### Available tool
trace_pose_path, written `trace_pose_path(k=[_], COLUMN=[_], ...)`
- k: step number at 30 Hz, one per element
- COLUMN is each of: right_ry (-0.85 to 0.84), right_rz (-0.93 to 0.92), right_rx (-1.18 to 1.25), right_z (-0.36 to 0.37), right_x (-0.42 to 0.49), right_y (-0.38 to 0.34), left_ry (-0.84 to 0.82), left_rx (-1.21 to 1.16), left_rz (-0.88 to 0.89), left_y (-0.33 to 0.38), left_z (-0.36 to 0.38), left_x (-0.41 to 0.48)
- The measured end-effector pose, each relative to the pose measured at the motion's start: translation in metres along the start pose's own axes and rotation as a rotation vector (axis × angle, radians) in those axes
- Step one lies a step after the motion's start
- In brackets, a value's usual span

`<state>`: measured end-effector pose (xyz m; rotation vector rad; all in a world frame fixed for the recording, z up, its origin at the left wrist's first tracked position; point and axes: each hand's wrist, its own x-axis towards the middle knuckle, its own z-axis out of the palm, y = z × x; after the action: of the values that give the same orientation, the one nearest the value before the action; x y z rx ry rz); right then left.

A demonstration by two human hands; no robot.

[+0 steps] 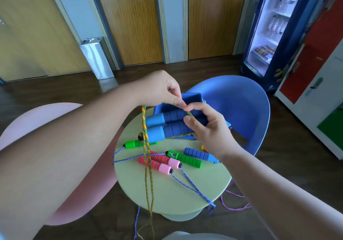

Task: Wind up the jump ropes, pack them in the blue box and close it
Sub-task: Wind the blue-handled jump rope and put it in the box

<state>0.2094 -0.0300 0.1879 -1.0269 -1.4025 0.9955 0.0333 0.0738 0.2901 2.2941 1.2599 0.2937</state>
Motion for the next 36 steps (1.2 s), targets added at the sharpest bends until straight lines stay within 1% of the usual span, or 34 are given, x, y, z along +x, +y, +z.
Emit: trace_pose_path(k=[4,7,9,11,13,17,19,21,23,25,26,28,30,32,34,36], right_ry=[-0.100,-0.144,-0.131,-0.114,-0.104,-0.114,-0.122,-0.120,-0.116,-0.129,-0.140,-0.158,-0.153,-0.129,-0.099,-0.057], right_rz=[0.084,0.141,0.161,0.171,0.167,0.147,0.146,0.131,0.121,0.125,0.131,0.142,0.168,0.190,0.181,0.176], right_rx=[-0.027,0.036,0.089,0.152,0.179,0.008,-0.066,-0.130,-0.168,-0.166,-0.145,-0.065,0.037,0.187,0.365,0.467], right_z=[-0.005,-0.007,-0.009,-0.011,-0.014,-0.021,-0.022,-0.022,-0.020,-0.018,-0.017,-0.015,-0.014,-0.011,-0.007,-0.003], right_x=[-0.002,-0.002,-0.001,-0.001,-0.002,0.001,0.005,0.008,0.010,0.012,0.012,0.010,0.008,0.009,0.016,0.028], right_y=[-0.003,-0.006,-0.010,-0.012,-0.012,-0.005,0.000,0.004,0.006,0.006,0.005,0.003,0.001,-0.004,-0.006,-0.007], left_ry=[-0.067,-0.087,-0.097,-0.154,-0.218,-0.274,-0.294,-0.301,-0.284,-0.223,-0.187,-0.119,-0.068,-0.005,0.051,0.053], left_rx=[0.073,0.025,-0.129,-0.397,-0.583,-0.689,-0.706,-0.656,-0.533,-0.368,-0.292,-0.236,-0.262,-0.288,-0.316,-0.490], left_rz=[-0.008,-0.022,-0.050,-0.116,-0.181,-0.267,-0.262,-0.265,-0.261,-0.225,-0.197,-0.146,-0.122,-0.114,-0.165,-0.286], left_y=[0.000,-0.004,-0.009,-0.018,-0.030,-0.043,-0.038,-0.029,-0.020,-0.014,-0.013,-0.015,-0.024,-0.048,-0.074,-0.080], left_z=[0.003,0.005,0.008,0.014,0.022,0.022,0.015,0.005,-0.005,-0.011,-0.012,-0.014,-0.009,0.009,0.038,0.073], left_x=[0.002,0.002,0.001,-0.005,-0.013,-0.025,-0.024,-0.020,-0.015,-0.008,-0.006,-0.001,0.003,0.004,-0.003,-0.021])
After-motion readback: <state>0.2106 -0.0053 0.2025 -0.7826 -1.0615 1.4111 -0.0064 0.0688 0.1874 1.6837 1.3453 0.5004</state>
